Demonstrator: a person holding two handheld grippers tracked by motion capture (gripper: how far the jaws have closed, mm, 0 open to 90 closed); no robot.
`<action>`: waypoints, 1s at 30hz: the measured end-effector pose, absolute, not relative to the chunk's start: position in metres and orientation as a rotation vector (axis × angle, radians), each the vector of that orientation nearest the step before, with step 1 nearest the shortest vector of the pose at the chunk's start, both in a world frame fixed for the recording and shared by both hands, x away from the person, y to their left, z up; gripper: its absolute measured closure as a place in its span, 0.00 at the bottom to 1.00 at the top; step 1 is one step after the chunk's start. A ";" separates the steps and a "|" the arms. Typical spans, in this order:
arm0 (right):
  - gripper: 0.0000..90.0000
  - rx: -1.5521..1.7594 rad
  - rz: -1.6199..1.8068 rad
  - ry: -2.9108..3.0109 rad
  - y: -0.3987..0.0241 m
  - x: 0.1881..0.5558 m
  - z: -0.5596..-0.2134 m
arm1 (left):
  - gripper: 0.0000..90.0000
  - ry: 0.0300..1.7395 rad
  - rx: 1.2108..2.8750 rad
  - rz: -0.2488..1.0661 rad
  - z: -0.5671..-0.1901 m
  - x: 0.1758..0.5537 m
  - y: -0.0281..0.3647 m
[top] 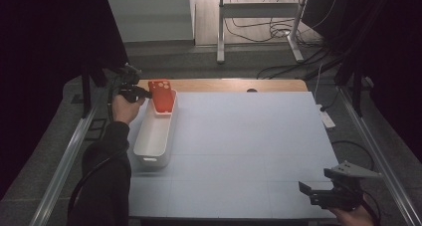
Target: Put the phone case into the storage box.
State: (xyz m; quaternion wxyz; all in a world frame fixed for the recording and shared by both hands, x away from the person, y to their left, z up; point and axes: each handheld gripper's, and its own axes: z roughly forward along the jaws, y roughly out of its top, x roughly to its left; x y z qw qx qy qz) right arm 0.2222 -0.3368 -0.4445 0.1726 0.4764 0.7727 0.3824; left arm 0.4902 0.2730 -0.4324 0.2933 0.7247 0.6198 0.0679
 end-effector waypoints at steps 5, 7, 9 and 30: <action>0.00 1.345 1.082 2.198 -0.336 0.222 -0.444 | 0.99 1.676 1.923 0.177 -0.437 0.493 0.271; 0.00 1.344 1.081 2.200 -0.336 0.222 -0.445 | 0.99 1.672 1.928 0.168 -0.438 0.494 0.270; 0.00 1.344 1.082 2.200 -0.336 0.222 -0.444 | 0.99 1.675 1.929 0.174 -0.439 0.495 0.268; 0.00 1.334 1.081 2.208 -0.335 0.222 -0.444 | 0.73 1.598 1.951 0.267 -0.440 0.497 0.254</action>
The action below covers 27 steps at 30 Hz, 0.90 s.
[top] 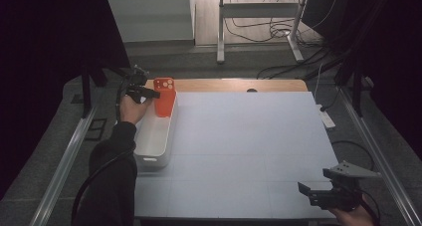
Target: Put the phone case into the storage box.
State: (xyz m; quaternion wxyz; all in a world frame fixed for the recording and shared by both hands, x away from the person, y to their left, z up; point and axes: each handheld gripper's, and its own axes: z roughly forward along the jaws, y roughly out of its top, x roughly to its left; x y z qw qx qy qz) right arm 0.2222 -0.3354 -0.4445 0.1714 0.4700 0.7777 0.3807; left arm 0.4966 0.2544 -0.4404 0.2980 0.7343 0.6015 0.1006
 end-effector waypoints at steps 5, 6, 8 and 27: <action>0.00 1.337 1.077 2.212 -0.335 0.223 -0.445 | 0.63 1.533 1.973 0.269 -0.437 0.494 0.252; 0.00 1.337 1.074 2.212 -0.335 0.222 -0.445 | 0.63 1.512 1.993 0.275 -0.436 0.494 0.252; 0.00 1.334 1.073 2.212 -0.335 0.222 -0.445 | 0.58 1.492 2.028 0.302 -0.435 0.493 0.249; 0.00 1.321 1.077 2.210 -0.335 0.221 -0.444 | 0.17 1.339 2.018 0.297 -0.425 0.474 0.250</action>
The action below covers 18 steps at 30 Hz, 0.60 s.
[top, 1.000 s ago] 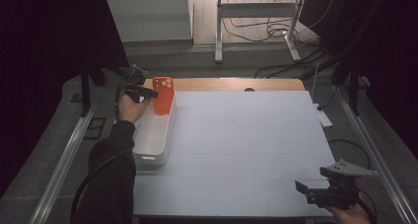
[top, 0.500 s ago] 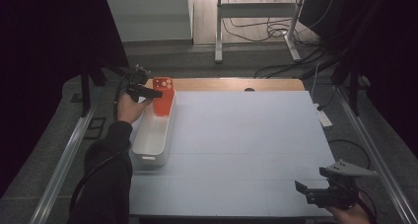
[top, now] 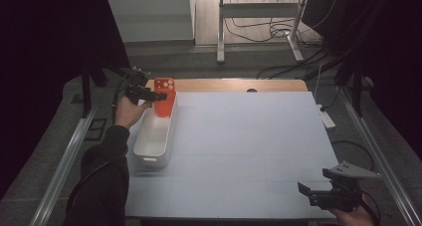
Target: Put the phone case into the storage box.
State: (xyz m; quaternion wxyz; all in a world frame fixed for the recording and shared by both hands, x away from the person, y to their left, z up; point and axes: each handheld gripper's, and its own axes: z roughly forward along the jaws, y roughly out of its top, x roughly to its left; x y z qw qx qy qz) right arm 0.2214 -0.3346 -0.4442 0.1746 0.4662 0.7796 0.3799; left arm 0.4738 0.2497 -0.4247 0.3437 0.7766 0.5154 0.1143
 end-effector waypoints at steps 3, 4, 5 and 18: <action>0.00 1.321 1.076 2.210 -0.335 0.221 -0.444 | 0.13 1.293 2.021 0.297 -0.423 0.468 0.250; 0.00 1.320 1.076 2.210 -0.334 0.221 -0.444 | 0.11 1.280 2.018 0.294 -0.422 0.467 0.250; 0.00 1.319 1.075 2.210 -0.334 0.221 -0.444 | 0.09 1.280 2.018 0.294 -0.422 0.467 0.250; 0.00 1.314 1.070 2.210 -0.334 0.221 -0.444 | 0.02 1.183 2.022 0.269 -0.416 0.449 0.245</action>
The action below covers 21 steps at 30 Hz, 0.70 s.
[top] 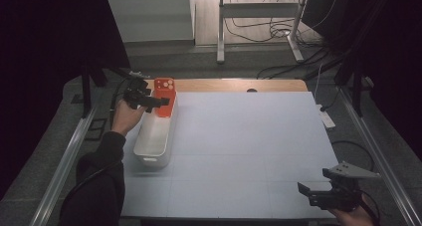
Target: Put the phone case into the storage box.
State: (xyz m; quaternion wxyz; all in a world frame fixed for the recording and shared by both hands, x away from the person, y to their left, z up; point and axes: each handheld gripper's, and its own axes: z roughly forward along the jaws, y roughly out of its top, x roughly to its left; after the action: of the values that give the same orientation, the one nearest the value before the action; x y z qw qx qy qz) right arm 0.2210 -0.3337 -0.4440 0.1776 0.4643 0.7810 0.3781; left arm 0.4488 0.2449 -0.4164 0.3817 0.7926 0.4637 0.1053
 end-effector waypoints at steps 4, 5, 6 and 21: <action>0.00 1.310 1.068 2.211 -0.334 0.221 -0.444 | 0.01 1.168 2.029 0.277 -0.417 0.442 0.244; 0.00 1.310 1.067 2.210 -0.334 0.221 -0.444 | 0.01 1.161 2.033 0.279 -0.417 0.440 0.245; 0.00 1.310 1.068 2.211 -0.334 0.221 -0.444 | 0.01 1.160 2.036 0.276 -0.417 0.439 0.244; 0.00 1.317 1.062 2.211 -0.333 0.221 -0.444 | 0.01 1.087 2.049 0.300 -0.417 0.411 0.236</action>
State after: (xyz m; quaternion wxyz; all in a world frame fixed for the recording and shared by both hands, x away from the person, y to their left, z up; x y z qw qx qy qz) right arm 0.2212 -0.3333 -0.4441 0.1780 0.4655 0.7815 0.3754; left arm 0.4106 0.2362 -0.4174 0.3908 0.8064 0.4278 0.1180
